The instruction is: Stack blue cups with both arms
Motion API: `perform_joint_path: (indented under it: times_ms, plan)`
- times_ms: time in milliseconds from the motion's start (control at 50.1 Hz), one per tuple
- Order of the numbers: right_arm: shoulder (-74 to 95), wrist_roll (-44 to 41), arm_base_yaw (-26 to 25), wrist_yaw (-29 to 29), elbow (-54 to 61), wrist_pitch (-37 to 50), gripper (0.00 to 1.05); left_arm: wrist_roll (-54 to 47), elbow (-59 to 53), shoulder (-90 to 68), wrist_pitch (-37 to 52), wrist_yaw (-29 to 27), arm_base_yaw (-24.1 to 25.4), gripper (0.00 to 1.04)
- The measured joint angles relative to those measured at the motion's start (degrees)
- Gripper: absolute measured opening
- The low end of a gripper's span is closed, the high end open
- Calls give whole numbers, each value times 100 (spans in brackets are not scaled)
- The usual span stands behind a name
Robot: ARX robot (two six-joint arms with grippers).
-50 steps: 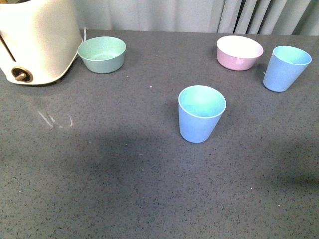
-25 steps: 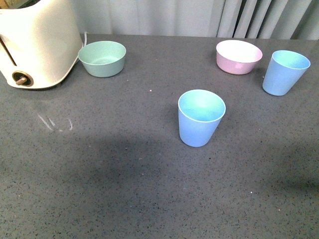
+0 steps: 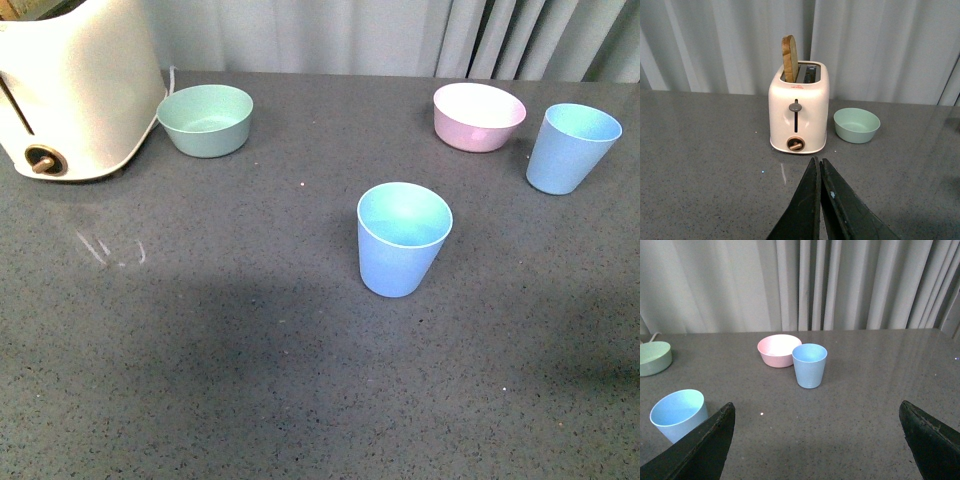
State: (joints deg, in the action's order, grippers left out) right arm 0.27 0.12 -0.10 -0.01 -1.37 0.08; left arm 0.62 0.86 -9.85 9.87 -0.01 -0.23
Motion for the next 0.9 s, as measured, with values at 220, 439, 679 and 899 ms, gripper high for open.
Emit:
perform_joint_path:
  times_ms: [220,439,679,899]
  plan:
    - [0,2,0,0,0,0,96,0,2,929,-960,0,0,2]
    - [0,0,0,2,0,0,96,0,2,929,-979,2,2,13]
    - [4030,608,-1137,-892,-1574,614,96,0,2,929,-979,2,2,64]
    - [8043,-59,-710,-800,-3812,1285,96,-11,2,929,-979,2,2,95]
